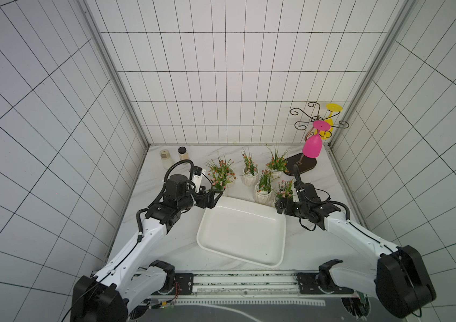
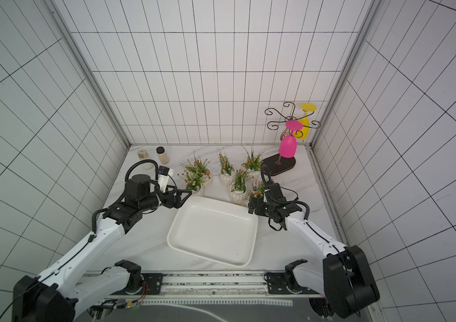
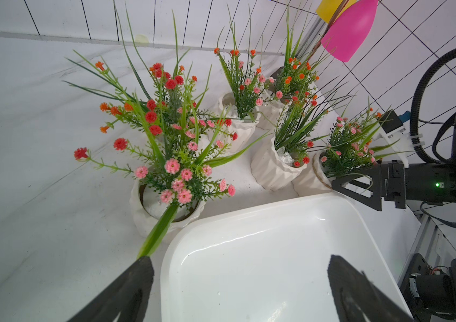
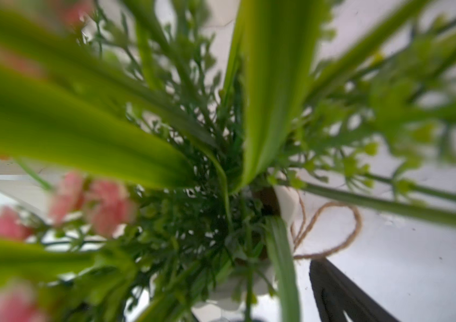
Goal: Put the potted gypsophila into the storage box
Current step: Pick up the baby's breath potted plant from the center of the board.
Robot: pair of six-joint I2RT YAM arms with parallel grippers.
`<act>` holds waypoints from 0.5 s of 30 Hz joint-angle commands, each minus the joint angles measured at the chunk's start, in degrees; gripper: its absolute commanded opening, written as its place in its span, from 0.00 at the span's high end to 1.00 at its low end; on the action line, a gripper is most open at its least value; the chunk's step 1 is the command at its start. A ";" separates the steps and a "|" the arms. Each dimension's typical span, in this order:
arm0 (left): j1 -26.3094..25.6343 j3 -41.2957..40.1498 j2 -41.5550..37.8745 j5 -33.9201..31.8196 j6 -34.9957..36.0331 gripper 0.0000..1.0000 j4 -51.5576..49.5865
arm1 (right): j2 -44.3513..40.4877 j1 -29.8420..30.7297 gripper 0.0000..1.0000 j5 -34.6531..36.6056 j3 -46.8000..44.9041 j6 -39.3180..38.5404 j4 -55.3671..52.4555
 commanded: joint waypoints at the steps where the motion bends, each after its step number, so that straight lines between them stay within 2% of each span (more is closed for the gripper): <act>1: 0.44 -0.35 -0.07 0.65 -0.15 0.03 0.91 | 0.13 0.93 0.01 2.17 0.04 -1.17 3.92; 15: 1.27 -0.55 0.09 0.99 -0.43 0.03 0.99 | 3.73 2.38 0.01 4.70 -0.23 -1.44 7.75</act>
